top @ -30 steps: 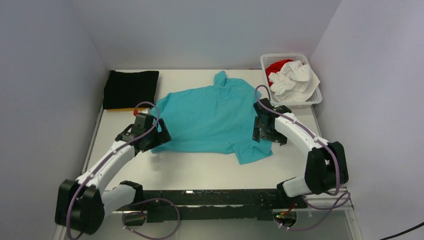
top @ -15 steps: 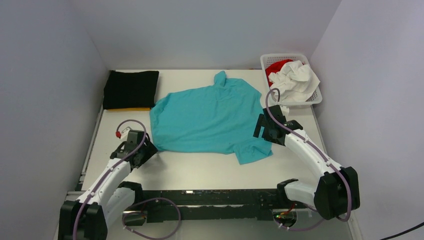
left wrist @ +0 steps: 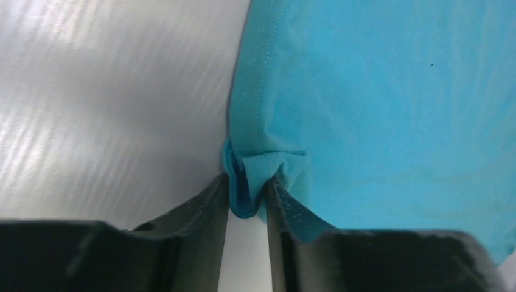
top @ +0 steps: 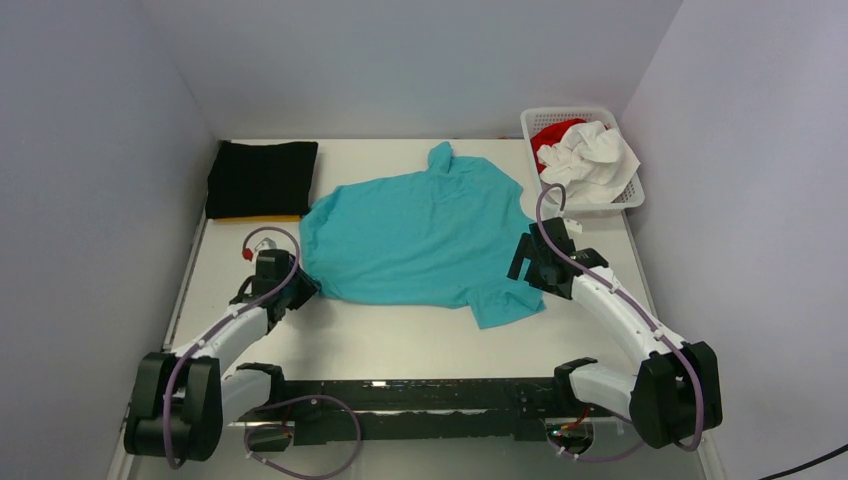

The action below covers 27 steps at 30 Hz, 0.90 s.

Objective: Fold and stack the t-shirts
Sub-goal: Grab the side of the flattened tshirt closest away from the robot with both arms

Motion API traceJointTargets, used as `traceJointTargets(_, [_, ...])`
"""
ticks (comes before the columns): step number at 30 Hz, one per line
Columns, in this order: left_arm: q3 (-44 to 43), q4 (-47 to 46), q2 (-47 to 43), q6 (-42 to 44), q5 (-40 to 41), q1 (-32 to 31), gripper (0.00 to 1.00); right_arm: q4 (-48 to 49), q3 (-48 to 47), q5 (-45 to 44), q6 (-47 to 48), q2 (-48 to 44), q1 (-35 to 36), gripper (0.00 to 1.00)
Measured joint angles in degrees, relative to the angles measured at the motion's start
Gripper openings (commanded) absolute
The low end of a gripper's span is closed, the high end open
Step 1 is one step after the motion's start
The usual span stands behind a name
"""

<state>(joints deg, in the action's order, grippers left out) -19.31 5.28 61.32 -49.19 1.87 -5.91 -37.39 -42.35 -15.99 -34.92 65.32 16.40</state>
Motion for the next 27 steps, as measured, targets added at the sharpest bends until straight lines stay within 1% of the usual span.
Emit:
traceJointTargets(1, [-0.1, -1.2, 1.0, 0.1, -0.8, 0.0, 0.21, 0.0, 0.3, 0.0, -0.1, -0.1, 0.0, 1.0])
traceJointTargets(2, [-0.2, -2.5, 2.3, 0.3, -1.6, 0.0, 0.07, 0.0, 0.5, 0.0, -0.2, -0.2, -0.1, 1.0])
traceJointTargets(3, [-0.2, -3.2, 3.0, 0.3, -2.1, 0.0, 0.0, 0.0, 0.8, 0.0, -0.3, -0.3, -0.1, 1.0])
traceJointTargets(8, [-0.8, -4.0, 4.5, 0.9, -3.6, 0.1, 0.0, -0.8, 1.5, 0.7, -1.2, -0.3, -0.2, 0.97])
traceJointTargets(11, [-0.9, -1.9, 3.1, 1.7, -3.4, 0.1, 0.0, -2.5, 1.5, 1.7, -1.9, -0.4, -0.2, 0.93])
traceJointTargets(14, [-0.1, 1.5, -0.8, 2.4, -2.3, 0.1, 0.0, -3.8, 2.7, 3.2, -3.1, -1.2, -0.2, 0.85])
traceJointTargets(16, [0.5, 2.8, -3.4, 3.0, -2.0, 0.1, 0.0, -3.6, 4.1, 4.7, -3.7, -1.6, -0.2, 0.78])
traceJointTargets(19, [1.7, 5.4, -8.1, 3.1, -1.8, 0.1, 0.0, -3.2, 6.8, 7.8, -4.5, -0.8, -0.2, 0.71])
traceJointTargets(23, [2.8, 9.7, -13.6, 3.1, -0.8, 0.1, 0.0, -0.6, 9.1, 11.6, -5.5, 2.5, -0.1, 0.69])
traceJointTargets(27, [4.0, 11.0, -16.5, 3.1, -0.7, 0.1, 0.0, 1.3, 9.3, 12.1, -6.5, 4.5, 0.3, 0.61])
